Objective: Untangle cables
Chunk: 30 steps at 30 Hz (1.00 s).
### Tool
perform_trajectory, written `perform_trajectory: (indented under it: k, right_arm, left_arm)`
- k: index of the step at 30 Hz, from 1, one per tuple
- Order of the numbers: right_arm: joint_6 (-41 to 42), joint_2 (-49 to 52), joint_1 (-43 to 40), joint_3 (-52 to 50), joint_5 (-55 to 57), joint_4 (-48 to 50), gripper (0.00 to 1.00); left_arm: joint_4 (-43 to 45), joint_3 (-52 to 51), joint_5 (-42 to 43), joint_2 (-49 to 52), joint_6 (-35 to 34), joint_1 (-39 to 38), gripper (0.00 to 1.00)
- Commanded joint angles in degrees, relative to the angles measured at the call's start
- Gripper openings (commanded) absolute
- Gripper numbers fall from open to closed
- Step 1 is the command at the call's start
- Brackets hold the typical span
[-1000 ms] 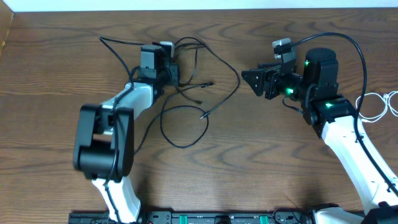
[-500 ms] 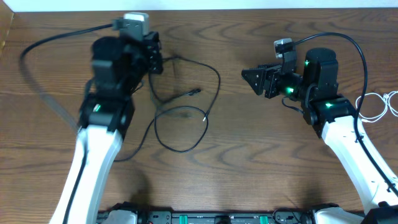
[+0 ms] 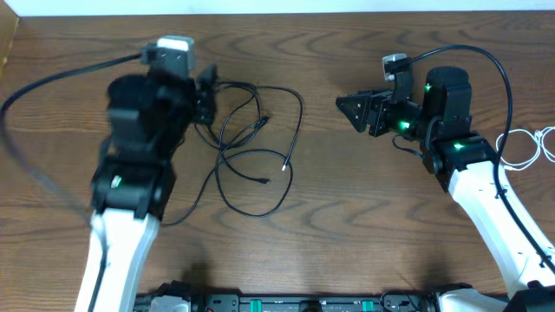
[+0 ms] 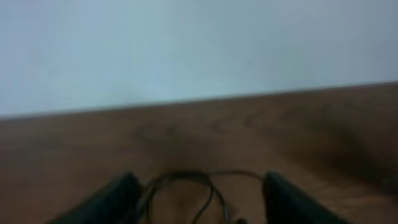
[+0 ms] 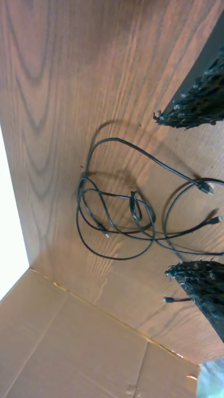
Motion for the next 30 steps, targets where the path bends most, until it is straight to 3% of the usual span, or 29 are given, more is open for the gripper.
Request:
perform_trajectory:
  k: [1,6,14,30]
  right_arm:
    - [0.6,0.0,0.4,0.3,-0.8,0.1,0.66]
    - [0.6,0.0,0.4,0.3,-0.7,0.0,0.69]
    - [0.6,0.0,0.4,0.3,-0.3,0.0,0.71]
    - [0.6,0.0,0.4,0.3,0.8,0.0,0.73]
  left_arm:
    - [-0.1,0.3,-1.9,8.2,0.9,0.0,0.75]
    - [0.4,0.3,-2.1,18.8,0.9,0.1,0.82]
    - [0.8,0.3,-6.8,33.4,0.9,0.1,0.84]
    - [0.3,0.3,-11.5,40.7,0.9,0.1,0.85]
